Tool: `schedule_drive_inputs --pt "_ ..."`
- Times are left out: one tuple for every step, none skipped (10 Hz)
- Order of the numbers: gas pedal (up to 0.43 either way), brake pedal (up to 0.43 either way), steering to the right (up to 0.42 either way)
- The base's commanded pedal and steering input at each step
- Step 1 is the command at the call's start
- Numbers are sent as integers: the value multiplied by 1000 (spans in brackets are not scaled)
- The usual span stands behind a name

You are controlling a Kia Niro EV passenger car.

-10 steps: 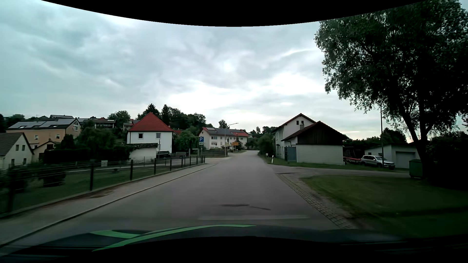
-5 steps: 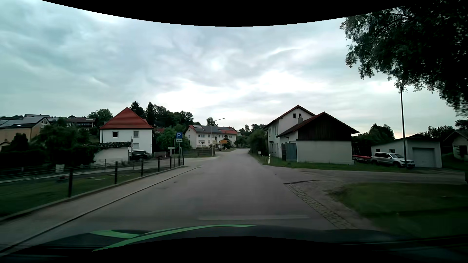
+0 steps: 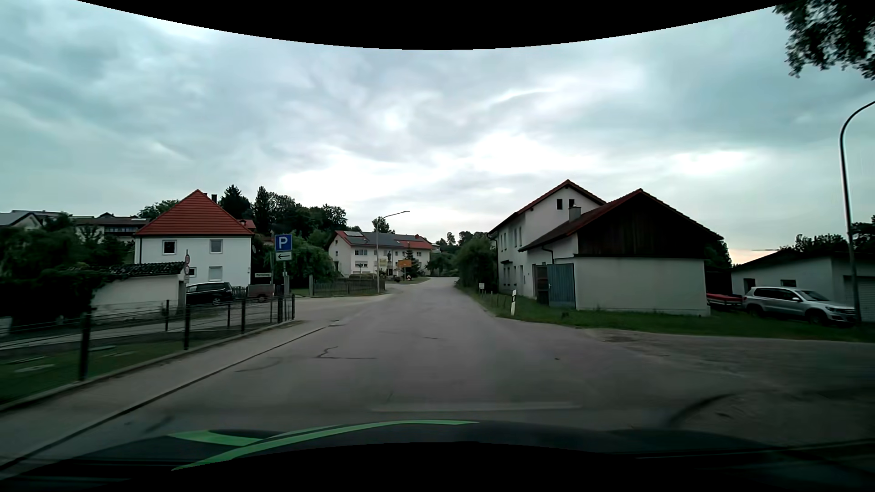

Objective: Follow the waypoints while adhering to traffic rules and regulations

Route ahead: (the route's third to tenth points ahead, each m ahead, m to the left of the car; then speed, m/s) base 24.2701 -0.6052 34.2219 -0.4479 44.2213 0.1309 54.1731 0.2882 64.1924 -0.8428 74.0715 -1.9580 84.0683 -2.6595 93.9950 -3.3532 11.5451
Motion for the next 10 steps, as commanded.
schedule_drive_inputs --pt "130 0 7" --pt "130 0 6" --pt "130 0 6" --pt "130 0 5" --pt "130 0 5" --pt "130 0 3" --pt "130 0 2" --pt "118 0 2" --pt "118 0 2" --pt "118 0 3"
